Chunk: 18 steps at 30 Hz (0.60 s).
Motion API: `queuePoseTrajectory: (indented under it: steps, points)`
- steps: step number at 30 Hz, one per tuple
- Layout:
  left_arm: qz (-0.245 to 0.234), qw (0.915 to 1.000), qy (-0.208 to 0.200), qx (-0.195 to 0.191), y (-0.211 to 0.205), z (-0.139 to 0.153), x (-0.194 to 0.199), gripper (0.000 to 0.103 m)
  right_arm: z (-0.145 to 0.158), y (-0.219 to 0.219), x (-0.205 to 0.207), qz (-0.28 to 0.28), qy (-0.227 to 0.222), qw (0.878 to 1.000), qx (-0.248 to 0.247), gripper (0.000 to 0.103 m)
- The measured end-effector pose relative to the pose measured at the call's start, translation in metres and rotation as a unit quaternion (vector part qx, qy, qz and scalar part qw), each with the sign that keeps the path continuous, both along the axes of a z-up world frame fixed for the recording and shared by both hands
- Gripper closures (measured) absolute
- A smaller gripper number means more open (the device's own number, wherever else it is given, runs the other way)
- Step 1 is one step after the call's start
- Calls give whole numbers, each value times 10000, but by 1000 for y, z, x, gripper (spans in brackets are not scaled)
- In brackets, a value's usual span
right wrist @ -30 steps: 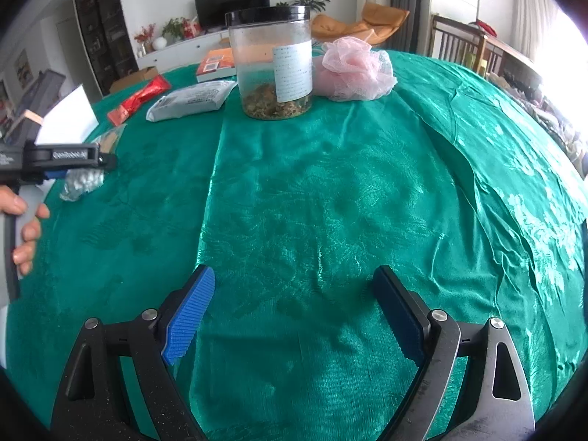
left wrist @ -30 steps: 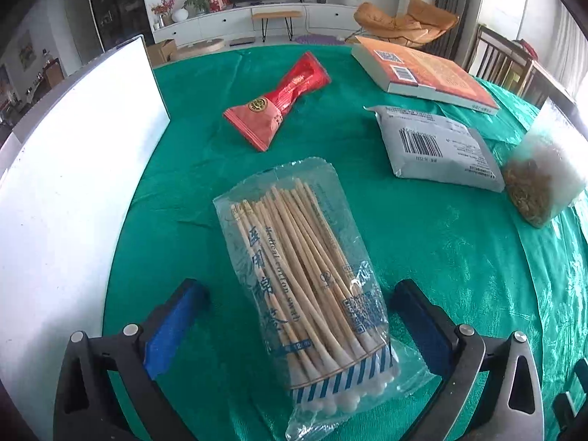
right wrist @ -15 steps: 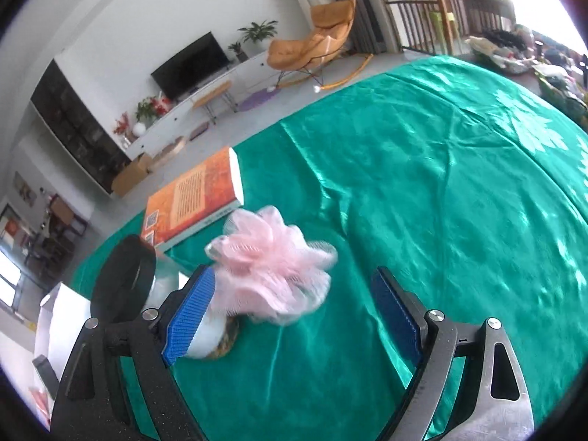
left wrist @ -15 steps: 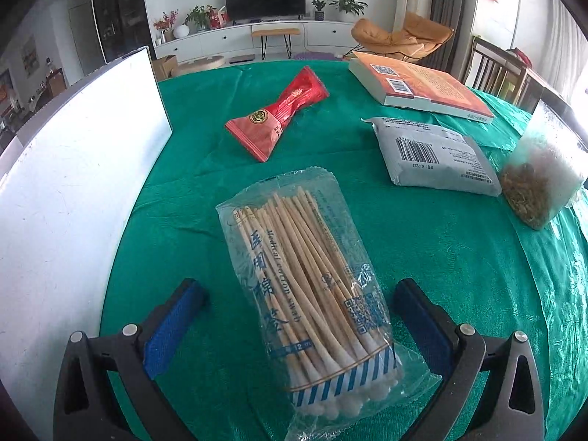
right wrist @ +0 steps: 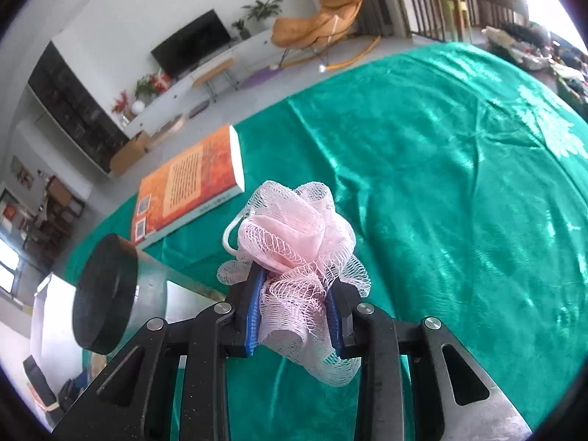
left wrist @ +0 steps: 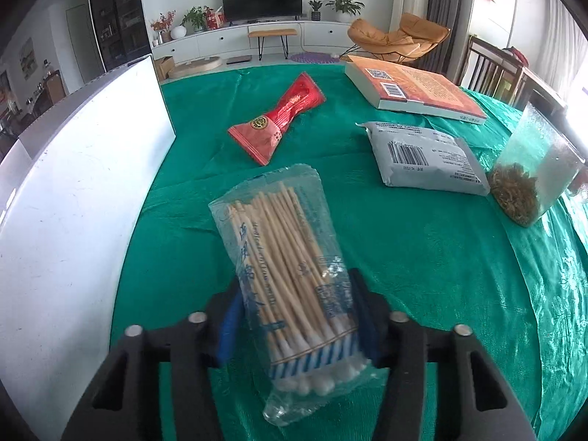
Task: Organize soft objects
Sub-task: 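Lift the cotton swab bag with the left gripper while the right grasps the pink mesh puff, then drop the cotton swab bag and pink mesh puff into the white box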
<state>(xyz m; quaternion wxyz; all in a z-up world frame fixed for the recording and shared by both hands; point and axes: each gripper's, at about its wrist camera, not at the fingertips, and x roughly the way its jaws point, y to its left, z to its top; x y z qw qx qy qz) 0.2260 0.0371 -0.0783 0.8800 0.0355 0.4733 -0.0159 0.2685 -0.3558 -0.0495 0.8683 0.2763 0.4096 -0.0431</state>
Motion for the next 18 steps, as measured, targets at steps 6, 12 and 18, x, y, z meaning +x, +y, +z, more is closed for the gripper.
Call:
queuePoseTrajectory:
  steps: [6,12,18]
  points:
    - [82,9976,-189,-662,12,29,-17,70,40,-14,-37,-635,-631,9960,62,72]
    - [1,9916,-562,-1166,18,79,-48,70,92,5,-55,-377,-1199,9921,-16,72]
    - [15,9873,-975,-1254,51,139,-84,70,142,74,-66,586,-1573,9858,37,72]
